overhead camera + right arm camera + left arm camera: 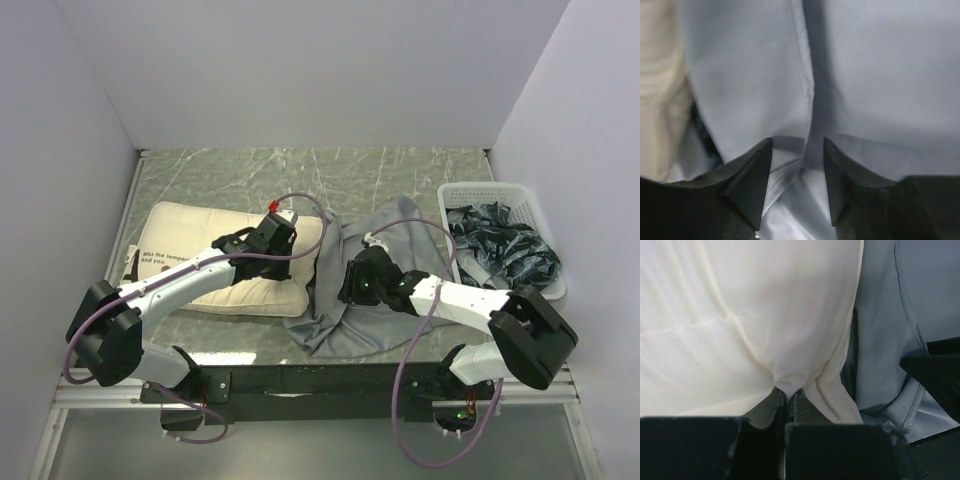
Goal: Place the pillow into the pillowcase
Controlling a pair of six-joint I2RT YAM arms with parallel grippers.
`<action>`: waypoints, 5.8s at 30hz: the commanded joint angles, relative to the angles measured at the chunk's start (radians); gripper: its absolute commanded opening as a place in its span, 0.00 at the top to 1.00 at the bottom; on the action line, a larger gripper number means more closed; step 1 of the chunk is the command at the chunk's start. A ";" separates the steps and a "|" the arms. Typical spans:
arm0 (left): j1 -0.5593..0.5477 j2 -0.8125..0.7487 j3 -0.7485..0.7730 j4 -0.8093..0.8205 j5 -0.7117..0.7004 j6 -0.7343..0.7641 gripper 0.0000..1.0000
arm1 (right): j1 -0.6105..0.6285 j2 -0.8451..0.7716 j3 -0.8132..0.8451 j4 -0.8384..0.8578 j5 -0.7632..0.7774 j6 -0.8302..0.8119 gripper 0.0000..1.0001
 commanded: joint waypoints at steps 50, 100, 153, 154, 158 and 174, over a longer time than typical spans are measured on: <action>0.065 0.015 -0.173 0.413 0.436 -0.227 0.99 | 0.607 0.125 0.484 -0.186 0.390 0.014 0.54; 0.002 -0.057 -0.325 0.545 0.383 -0.233 0.99 | -0.151 0.530 0.852 -0.313 0.142 -0.210 0.66; 0.089 0.129 0.042 0.421 0.149 -0.271 0.29 | -0.229 0.125 0.683 -0.255 0.037 -0.145 0.25; 0.089 0.108 0.027 0.397 0.149 -0.279 0.27 | -0.225 0.098 0.647 -0.244 0.042 -0.142 0.25; 0.089 -0.044 -0.045 0.293 0.019 -0.279 0.15 | -0.158 -0.025 0.463 -0.235 0.134 -0.148 0.26; -0.187 -0.171 -0.196 0.197 -0.418 -0.192 0.01 | 0.045 -0.053 0.208 -0.215 0.384 -0.112 0.45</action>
